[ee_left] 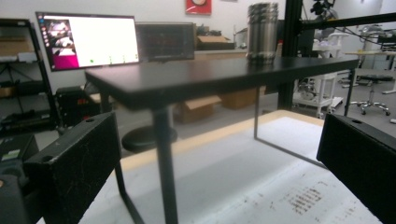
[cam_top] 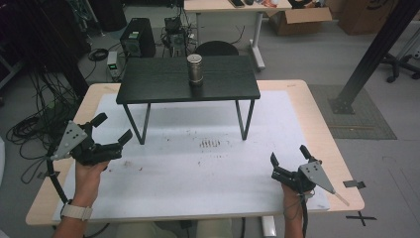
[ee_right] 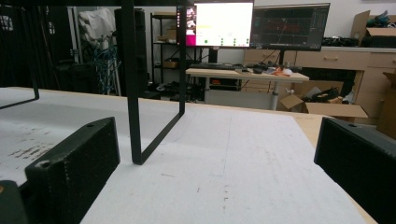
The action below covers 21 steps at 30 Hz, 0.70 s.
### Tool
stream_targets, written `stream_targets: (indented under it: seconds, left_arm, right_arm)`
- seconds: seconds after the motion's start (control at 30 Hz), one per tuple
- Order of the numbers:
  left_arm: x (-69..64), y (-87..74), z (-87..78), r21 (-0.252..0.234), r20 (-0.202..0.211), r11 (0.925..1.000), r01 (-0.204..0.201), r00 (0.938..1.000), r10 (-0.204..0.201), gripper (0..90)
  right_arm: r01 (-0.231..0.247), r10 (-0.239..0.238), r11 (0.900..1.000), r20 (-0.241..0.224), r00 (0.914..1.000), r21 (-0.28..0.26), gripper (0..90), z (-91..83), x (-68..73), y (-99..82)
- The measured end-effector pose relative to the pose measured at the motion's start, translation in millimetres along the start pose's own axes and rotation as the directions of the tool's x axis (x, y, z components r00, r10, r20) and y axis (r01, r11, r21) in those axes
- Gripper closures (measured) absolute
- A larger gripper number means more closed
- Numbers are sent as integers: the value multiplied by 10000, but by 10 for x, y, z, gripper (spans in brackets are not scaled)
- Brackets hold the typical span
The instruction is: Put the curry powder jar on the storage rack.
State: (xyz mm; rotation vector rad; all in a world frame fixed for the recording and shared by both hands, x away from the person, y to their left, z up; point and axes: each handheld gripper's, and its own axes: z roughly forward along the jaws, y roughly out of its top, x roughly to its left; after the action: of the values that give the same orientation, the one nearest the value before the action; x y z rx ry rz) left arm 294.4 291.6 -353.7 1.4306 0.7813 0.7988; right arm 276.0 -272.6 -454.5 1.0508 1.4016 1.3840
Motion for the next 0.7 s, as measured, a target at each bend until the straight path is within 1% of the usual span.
stream_targets:
  seconds: [0.27, 0.5, 0.7]
  left_arm:
    - [72, -267, -107, 91, -340, 9999, 127, 9993, -124, 2]
    - [140, -467, -176, 212, -631, 9993, 295, 9976, -281, 2]
    - [176, -639, -213, 411, -887, 9988, 252, 9958, -214, 3]
  right_arm:
    - [14, -14, 10000, -3, 10000, 7, 0, 1, 2, 0]
    - [32, -32, 10000, 4, 10000, 26, 0, 0, 5, 0]
    - [32, -32, 10000, 2, 10000, 18, 0, -1, 5, 0]
